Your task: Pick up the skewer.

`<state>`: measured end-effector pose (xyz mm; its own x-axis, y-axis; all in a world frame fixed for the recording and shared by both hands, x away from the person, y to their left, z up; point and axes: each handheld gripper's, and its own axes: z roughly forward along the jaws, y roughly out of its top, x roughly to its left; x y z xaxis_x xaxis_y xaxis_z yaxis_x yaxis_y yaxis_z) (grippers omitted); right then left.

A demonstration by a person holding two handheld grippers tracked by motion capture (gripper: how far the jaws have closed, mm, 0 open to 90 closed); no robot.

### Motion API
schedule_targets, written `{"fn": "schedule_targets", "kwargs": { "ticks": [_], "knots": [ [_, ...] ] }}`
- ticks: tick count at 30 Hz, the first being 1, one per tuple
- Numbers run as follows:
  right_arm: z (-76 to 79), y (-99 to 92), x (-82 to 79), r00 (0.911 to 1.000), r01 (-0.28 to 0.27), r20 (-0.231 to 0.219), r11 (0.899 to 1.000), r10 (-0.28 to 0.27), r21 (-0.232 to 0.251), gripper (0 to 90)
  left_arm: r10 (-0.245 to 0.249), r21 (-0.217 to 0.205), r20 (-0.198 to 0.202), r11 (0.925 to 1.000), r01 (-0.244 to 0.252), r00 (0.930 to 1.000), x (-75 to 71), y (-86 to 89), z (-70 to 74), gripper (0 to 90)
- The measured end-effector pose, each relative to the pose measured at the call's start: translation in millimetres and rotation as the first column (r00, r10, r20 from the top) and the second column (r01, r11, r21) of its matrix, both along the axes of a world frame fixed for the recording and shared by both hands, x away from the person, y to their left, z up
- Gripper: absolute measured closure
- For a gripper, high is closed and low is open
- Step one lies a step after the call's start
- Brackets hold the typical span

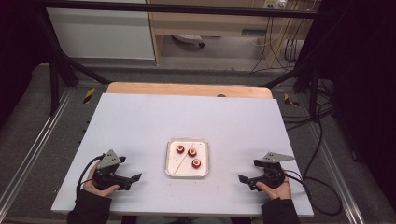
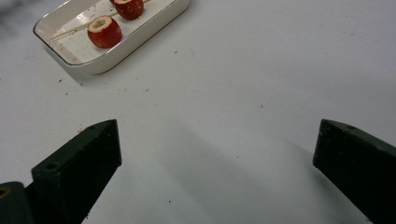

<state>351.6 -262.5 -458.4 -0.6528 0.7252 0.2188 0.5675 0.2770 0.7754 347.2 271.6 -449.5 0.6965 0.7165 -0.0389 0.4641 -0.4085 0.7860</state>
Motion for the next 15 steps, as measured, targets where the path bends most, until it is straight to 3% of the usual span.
{"fn": "schedule_targets", "kwargs": {
  "ticks": [15],
  "knots": [
    [-0.1, 0.7, -0.1, 1.0000, 0.004, -0.004, 1.000, -0.004, -0.003, 1.5, -0.010, 0.013, -0.003, 0.9999, 0.010, 0.9999, -0.8, -8.5, 1.6, 5.7]
  ]
}}
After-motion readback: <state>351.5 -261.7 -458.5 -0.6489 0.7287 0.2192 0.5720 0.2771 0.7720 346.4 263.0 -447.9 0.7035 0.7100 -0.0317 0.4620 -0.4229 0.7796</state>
